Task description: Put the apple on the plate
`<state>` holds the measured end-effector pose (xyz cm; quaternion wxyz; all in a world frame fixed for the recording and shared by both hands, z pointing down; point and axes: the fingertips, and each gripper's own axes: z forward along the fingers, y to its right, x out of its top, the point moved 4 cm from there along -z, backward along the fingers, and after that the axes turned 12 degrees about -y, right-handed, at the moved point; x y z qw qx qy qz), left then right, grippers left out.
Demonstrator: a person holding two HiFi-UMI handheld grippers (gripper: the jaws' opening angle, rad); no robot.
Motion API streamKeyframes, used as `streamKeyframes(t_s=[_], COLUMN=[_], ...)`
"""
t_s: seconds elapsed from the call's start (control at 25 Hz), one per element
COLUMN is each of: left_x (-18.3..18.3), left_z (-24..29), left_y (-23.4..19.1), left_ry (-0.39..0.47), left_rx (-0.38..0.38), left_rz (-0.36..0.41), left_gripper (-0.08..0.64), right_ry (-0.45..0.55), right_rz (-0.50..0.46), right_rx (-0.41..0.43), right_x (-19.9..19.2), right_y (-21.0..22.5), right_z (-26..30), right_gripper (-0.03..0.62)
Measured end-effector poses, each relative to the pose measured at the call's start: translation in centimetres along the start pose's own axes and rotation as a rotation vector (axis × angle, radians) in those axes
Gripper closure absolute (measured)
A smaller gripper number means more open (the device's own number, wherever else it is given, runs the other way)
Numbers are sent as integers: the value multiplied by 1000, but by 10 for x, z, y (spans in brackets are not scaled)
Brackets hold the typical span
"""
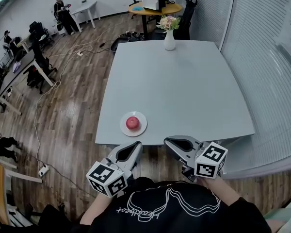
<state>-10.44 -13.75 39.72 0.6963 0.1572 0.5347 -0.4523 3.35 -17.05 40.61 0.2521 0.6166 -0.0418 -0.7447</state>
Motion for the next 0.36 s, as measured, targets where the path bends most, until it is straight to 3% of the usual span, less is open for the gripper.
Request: streamKeyframes(t_s=[0.36], left_x=[7], left_z=[1], left_y=[7], left_ry=[10], left_rx=[16], left_rz=[28], left_gripper=[543], right_ry=[6], right_rz=[-21], right_rx=[7], right_x=[8], right_y=[1], right_z=[-7], right_gripper=[584])
